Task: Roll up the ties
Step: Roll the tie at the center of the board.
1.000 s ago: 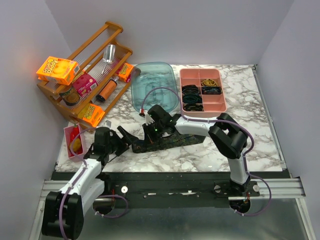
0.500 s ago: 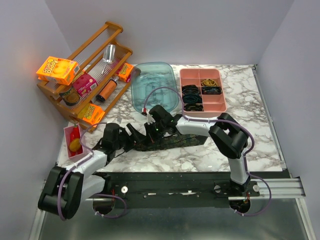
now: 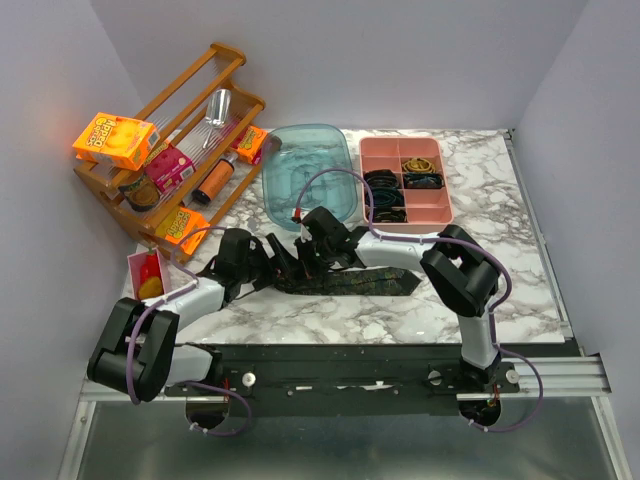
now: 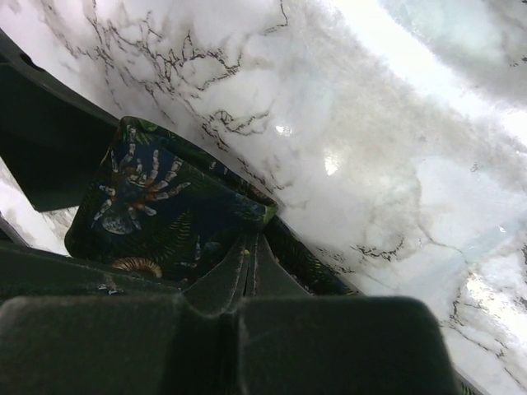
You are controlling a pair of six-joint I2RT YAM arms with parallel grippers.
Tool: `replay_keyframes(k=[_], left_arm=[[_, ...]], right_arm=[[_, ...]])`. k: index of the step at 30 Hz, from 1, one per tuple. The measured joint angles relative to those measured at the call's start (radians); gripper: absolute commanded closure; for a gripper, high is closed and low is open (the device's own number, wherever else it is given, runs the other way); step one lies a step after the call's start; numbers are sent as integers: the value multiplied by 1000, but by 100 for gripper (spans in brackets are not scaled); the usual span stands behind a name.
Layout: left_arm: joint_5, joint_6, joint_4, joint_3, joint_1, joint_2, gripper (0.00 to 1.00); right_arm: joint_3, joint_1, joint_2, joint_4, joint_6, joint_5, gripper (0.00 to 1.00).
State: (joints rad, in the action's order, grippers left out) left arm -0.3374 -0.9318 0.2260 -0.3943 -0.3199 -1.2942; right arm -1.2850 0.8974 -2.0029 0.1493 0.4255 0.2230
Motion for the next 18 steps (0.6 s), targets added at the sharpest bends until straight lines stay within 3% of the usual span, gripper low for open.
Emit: replay_keyframes(k=[7, 18], left_arm=[[89, 90, -222, -71, -9, 60, 6], [253, 97, -365, -30, 0, 217, 8]], right_arm=[[9, 6, 8, -26, 3, 3, 99], [20, 29, 60, -29, 4, 74, 99]])
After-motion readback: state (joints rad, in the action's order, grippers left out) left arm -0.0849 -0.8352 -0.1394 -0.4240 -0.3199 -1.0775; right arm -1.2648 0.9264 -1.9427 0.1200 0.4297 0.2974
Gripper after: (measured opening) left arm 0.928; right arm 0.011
